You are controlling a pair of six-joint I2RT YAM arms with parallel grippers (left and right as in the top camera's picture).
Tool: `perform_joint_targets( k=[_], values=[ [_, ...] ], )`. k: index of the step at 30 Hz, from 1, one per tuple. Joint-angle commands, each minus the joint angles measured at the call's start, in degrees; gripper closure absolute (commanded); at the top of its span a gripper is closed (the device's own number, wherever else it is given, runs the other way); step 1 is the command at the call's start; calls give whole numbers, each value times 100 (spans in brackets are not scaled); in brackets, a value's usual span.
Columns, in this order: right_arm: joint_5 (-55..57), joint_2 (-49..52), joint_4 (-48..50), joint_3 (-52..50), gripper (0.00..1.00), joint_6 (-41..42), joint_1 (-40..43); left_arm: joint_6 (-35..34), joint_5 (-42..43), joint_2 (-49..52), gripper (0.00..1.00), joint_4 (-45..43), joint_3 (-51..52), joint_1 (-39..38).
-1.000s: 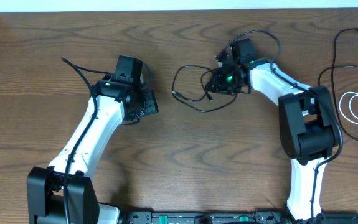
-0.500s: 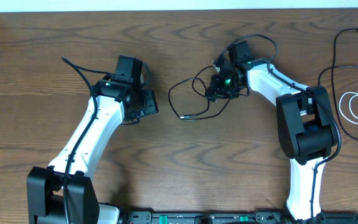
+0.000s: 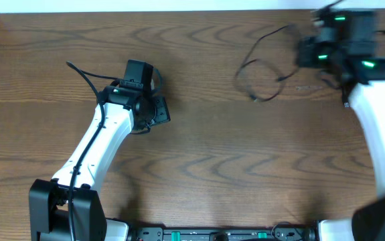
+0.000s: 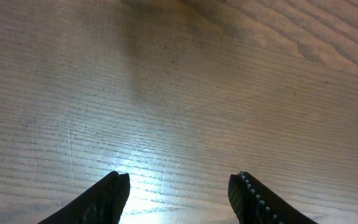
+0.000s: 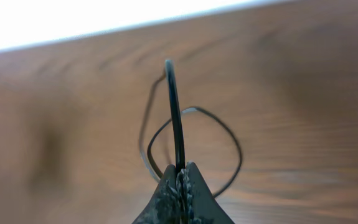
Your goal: Untangle cables
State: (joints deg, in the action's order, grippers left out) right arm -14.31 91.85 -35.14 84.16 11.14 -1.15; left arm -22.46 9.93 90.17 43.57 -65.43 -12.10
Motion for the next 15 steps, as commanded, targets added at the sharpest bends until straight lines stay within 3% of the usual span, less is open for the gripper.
perform_joint_targets(
  k=[1, 7, 15],
  values=[
    [1698, -778, -46, 26, 99, 201, 776, 35, -94, -37, 44, 31, 50, 13],
    [2173, -1084, -221, 24, 99, 431, 1801, 33, -94, -37, 44, 31, 50, 13],
    [2159, -354, -317, 24, 99, 398, 2496, 33, -33, -35, 43, 31, 50, 13]
  ],
)
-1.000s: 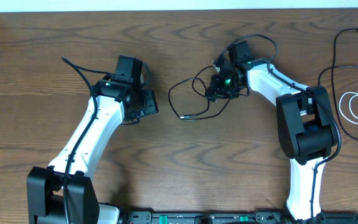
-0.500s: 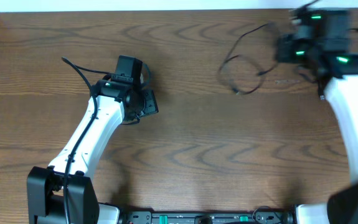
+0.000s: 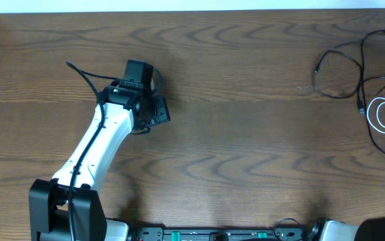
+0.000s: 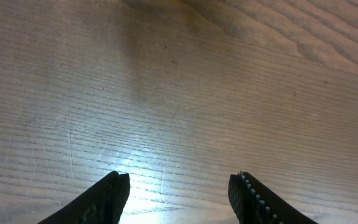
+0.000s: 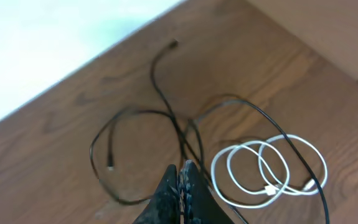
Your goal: Untangle cables
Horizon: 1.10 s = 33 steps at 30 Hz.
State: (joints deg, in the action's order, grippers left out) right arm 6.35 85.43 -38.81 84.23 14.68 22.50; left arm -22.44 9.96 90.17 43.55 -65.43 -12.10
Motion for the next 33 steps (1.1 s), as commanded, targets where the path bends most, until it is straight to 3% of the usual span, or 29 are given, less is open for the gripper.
perform_joint_targets(
  k=[1, 6, 9, 13, 16, 19, 24, 27, 28, 33],
  values=[
    [96, 398, 120, 17, 99, -24, 184, 31, -33, -35, 44, 35, 50, 13],
    [-33, 826, 63, 17, 97, -103, 422, 31, -35, -35, 44, 35, 50, 13],
    [-673, 883, -153, 17, 80, -181, 407, 31, -35, -35, 44, 13, 50, 13],
    [-3296, 887, -678, 17, 53, -1121, 321, 50, -39, -37, 43, -225, 50, 15],
    [-4306, 887, -981, 17, 42, -1834, -4, 560, -46, -39, 43, -820, -2, 13],
    [-3799, 887, -1248, 17, 37, -2107, -470, 763, -444, -39, 43, -1088, -216, 13],
    [-2022, 946, -1539, 17, 33, -2098, -1392, 761, -1650, -39, 29, -577, -697, 13],
    [-1478, 1064, -1757, 17, 25, -2094, -1952, 758, -2020, -39, 16, -17, -831, 15],
    [-1484, 1117, -1886, 17, 1, -2035, -2131, 752, -2009, -39, 11, 398, -833, 15],
    [-1486, 1123, -2221, -4, 1, -1410, -2179, 710, -1897, -42, 11, 1609, -831, 20]
  ],
)
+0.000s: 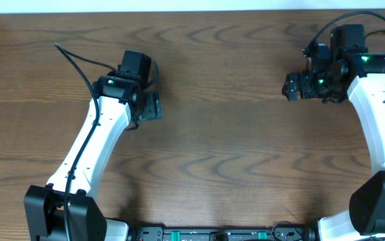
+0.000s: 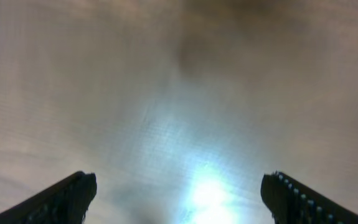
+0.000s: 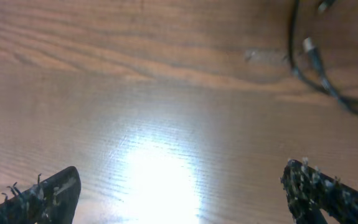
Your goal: Untangle cables
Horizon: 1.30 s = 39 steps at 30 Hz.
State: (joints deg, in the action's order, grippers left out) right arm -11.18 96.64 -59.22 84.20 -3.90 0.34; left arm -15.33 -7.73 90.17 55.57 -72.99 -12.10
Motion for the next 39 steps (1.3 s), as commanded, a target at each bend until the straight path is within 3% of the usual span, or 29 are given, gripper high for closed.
perform_joint_targets(
  k=[1, 5, 10, 15, 16, 17, 24, 28, 39],
  values=[
    [267, 2, -271, -2, 1, 525, 76, 2, 11, -57, 11, 490, -74, 20],
    [271, -68, -514, -81, 1, 509, 280, -9, 562, -389, 10, 461, 76, 20],
    [291, -804, 164, -992, 1, 509, 348, 72, 557, -1202, 10, -13, 625, 20],
    [313, -2304, 1346, -2531, 1, 496, 345, 72, 560, -2586, 9, -793, 1633, 20],
    [313, -2907, 1690, -3040, 1, 446, 337, 68, 560, -3128, 0, -1038, 1969, 20],
    [313, -3209, 1832, -3276, 1, 448, 337, 63, 560, -3348, 0, -1128, 2100, 20],
    [299, -5372, 1961, -4402, 1, 466, 337, 28, 540, -4806, 1, -1189, 2673, 20],
    [136, -5713, 1307, -4422, 1, 527, 337, 28, 540, -4837, 1, -1187, 2673, 20],
    [13, -5698, 1139, -4422, 1, 599, 337, 28, 540, -4712, 1, -1174, 2675, 20]
  ],
)
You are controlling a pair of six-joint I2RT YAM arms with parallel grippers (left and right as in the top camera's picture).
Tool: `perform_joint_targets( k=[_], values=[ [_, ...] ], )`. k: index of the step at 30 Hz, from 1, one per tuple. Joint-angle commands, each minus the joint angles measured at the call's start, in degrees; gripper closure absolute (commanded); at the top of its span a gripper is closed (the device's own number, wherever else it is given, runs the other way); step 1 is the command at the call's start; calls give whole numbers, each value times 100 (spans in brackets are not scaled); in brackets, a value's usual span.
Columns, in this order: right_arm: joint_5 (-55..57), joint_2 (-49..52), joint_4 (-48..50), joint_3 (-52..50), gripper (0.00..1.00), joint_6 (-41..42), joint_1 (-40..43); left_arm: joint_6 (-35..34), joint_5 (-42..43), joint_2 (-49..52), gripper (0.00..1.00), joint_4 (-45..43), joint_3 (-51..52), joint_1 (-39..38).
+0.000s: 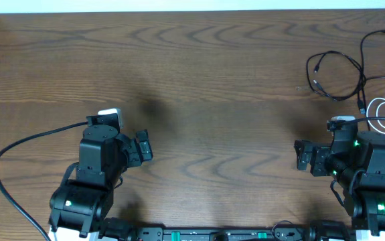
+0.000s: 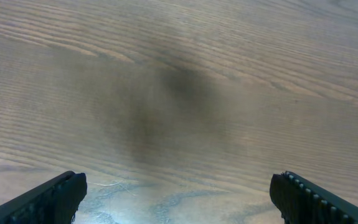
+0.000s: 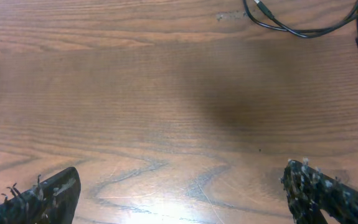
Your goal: Untangle cables
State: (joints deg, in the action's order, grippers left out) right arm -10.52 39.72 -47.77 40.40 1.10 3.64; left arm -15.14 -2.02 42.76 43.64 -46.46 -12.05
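A black cable (image 1: pixel 336 73) lies in a loose loop at the table's far right, one end running toward the back edge; in the right wrist view its curve (image 3: pixel 291 26) and a blue plug show at the top. A white cable is coiled beside it at the right edge. My left gripper (image 1: pixel 142 146) sits near the front left, wide open over bare wood (image 2: pixel 179 186). Wide open too, my right gripper (image 1: pixel 304 155) sits near the front right, short of the cables (image 3: pixel 182 180). Neither holds anything.
The wooden table (image 1: pixel 205 100) runs across the whole overhead view, with a white strip along its back edge. The left arm's own black lead (image 1: pixel 18 150) loops out at the front left.
Both arms have drawn back from the middle and far part of the table to its front edge. Both grippers stay open. The two cables lie where they were.
First my right gripper was shut on the black cable, holding it up right of centre. Then the cable lay at the far right beside the white coil. Later the right gripper stood open beside it, the left opened wider. Now both arms are back at the front.
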Motion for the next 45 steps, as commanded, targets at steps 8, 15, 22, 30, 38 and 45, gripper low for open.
perform_joint_targets(
  k=[8, 15, 22, 30, 38, 45],
  values=[
    [76, -13, -37, -50, 1, 57, 4, 9, -31, 28, 1, 22, 22, 15],
    [70, -586, 1764, -627, 1, -249, -44, 9, -31, 28, 1, 22, 22, 15],
    [101, -2271, 4942, -2658, 1, -245, -612, 9, -31, 28, 1, 22, 22, 15],
    [299, -3182, 7193, -4011, 1, -247, -824, 9, -31, 33, 2, 22, 22, 15],
    [573, -3724, 6347, -4009, 1, -505, -905, 9, -33, 33, 2, 22, 22, 15],
    [678, -3945, 5283, -4011, 1, -507, -911, 9, -31, 33, 2, 22, 22, 15]
  ],
)
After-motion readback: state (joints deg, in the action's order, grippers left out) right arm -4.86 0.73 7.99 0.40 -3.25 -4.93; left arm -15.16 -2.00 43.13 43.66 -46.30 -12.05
